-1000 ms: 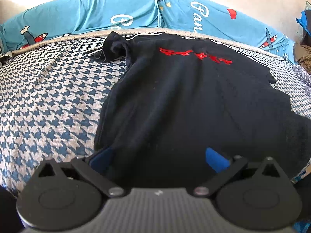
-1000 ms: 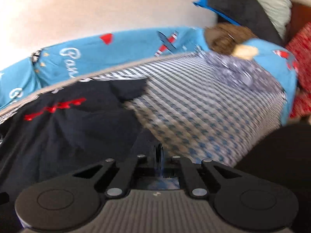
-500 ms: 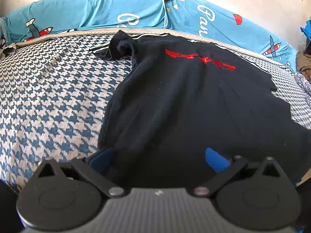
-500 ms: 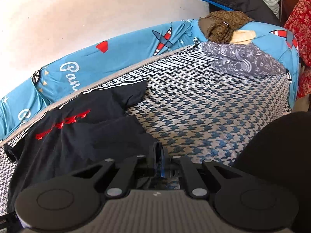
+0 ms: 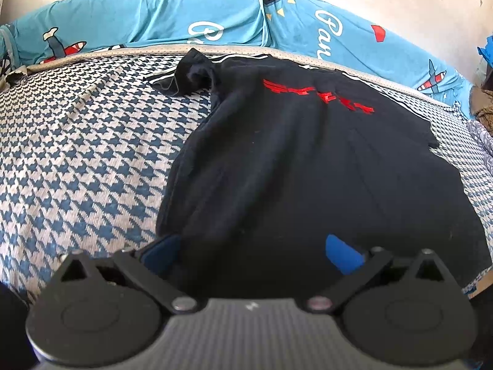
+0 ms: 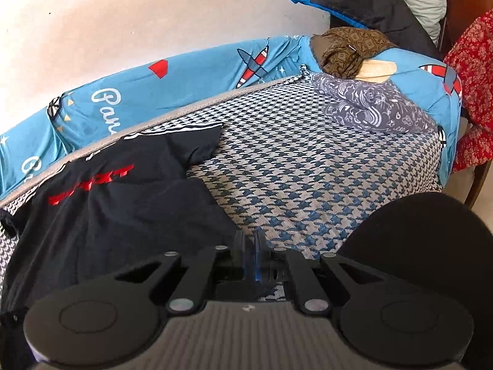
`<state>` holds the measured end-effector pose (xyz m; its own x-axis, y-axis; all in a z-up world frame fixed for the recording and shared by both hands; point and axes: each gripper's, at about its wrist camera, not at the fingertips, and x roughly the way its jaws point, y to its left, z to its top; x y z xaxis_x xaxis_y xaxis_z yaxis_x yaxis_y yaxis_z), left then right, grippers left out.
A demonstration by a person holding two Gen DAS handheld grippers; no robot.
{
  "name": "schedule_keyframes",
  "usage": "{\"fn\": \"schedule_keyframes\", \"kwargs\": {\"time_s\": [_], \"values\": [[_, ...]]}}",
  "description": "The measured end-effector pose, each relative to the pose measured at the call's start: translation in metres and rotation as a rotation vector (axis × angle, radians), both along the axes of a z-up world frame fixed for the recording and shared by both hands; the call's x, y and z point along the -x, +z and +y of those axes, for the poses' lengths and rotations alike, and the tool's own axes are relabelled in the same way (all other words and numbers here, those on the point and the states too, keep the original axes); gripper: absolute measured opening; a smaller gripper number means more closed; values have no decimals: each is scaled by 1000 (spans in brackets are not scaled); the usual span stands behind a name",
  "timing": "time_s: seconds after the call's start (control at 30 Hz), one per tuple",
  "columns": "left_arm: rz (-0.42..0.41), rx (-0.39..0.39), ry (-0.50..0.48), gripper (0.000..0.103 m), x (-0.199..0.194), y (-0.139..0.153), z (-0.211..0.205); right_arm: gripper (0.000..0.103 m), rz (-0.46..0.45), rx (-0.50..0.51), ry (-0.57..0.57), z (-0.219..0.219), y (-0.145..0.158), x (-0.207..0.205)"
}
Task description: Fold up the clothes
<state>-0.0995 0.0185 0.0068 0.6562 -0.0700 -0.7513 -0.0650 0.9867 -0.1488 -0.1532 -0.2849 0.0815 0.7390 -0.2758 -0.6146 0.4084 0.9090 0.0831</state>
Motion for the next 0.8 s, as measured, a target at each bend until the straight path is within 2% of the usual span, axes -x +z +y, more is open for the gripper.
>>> {"fn": "schedule_keyframes", "kwargs": {"time_s": [0.07,0.17,0.33,0.4,0.53,0.63,0.67,0.7,0.73,0.8], "values": [[0,-6,-4,103,0,0,-1,7,-9,-6,0,0,3,1],[1,-18,-13,103,1,-1,-2,14,-21,-22,47,-2,4,-6],[21,-38,-15,103,-2,-2,-5,17,-32,-115,123,-10,5,-27],[28,-44,-14,103,-6,1,-6,18,-19,-182,172,-12,3,-38],[29,-58,-19,103,-15,8,-8,20,-14,-265,204,-17,-1,-61],[112,0,46,103,-31,13,-5,20,-31,-250,241,-16,-1,-81],[121,55,45,103,-35,16,-3,22,-27,-244,250,-16,-2,-90],[93,112,11,103,-37,19,-3,23,-23,-238,258,-16,-3,-98],[68,111,-15,103,-39,22,-5,23,-23,-234,261,-16,-5,-106],[57,26,-27,103,-49,24,-12,24,-19,-221,254,-18,-9,-122]]}}
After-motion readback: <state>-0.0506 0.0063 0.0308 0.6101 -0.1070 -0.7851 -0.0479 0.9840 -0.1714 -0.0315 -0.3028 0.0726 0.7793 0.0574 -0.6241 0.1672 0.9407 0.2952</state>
